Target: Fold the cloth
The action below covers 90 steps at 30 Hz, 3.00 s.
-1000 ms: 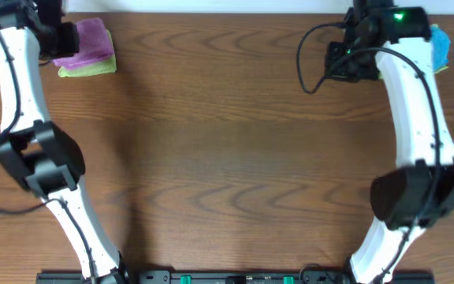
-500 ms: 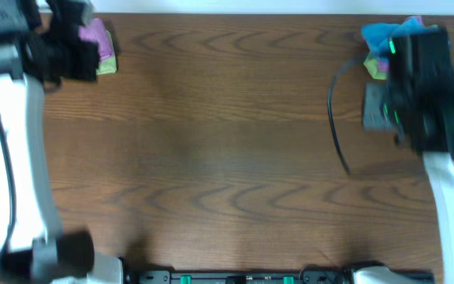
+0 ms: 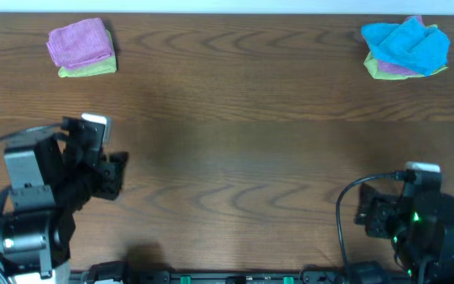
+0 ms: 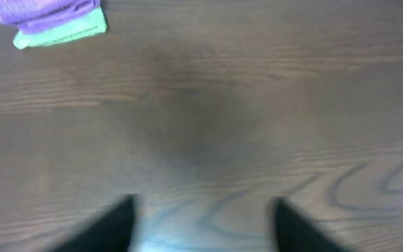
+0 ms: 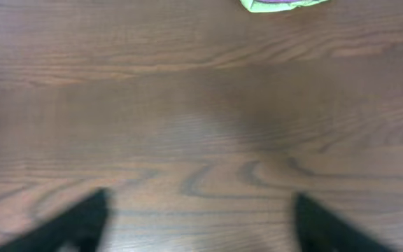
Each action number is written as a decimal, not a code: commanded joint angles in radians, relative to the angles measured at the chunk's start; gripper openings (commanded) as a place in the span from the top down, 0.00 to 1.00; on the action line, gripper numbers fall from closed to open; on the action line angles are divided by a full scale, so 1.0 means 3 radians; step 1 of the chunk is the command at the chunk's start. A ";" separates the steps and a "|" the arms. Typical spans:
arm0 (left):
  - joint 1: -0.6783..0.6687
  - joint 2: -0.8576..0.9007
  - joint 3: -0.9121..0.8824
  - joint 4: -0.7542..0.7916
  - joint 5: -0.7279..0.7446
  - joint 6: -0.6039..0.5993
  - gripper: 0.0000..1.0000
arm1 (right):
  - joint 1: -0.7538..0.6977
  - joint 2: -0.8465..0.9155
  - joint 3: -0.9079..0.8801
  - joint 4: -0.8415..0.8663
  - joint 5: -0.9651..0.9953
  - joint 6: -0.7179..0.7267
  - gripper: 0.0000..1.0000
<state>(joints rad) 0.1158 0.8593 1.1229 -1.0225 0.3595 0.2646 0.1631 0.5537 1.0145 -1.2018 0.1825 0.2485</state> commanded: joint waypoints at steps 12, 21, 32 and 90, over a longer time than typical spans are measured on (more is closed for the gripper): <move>-0.0008 0.0015 -0.0034 0.0083 -0.0011 -0.0036 0.04 | 0.0019 -0.0032 -0.0017 -0.0058 -0.0023 0.0144 0.01; -0.0008 0.0015 -0.0034 0.0083 -0.0011 -0.0036 0.04 | 0.0019 -0.0032 -0.0017 -0.0061 -0.0023 0.0144 0.01; -0.0017 -0.0843 -0.0360 0.0357 -0.0216 -0.0025 0.04 | 0.0019 -0.0032 -0.0017 -0.0071 -0.0023 0.0144 0.01; -0.0233 -0.2852 -0.3727 0.3187 -0.0788 -0.0928 0.04 | 0.0019 -0.0032 -0.0017 -0.0072 -0.0023 0.0142 0.01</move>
<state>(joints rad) 0.0502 0.0143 0.0406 -0.0486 0.1631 -0.0414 0.1631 0.5488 1.0103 -1.2224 0.1722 0.2783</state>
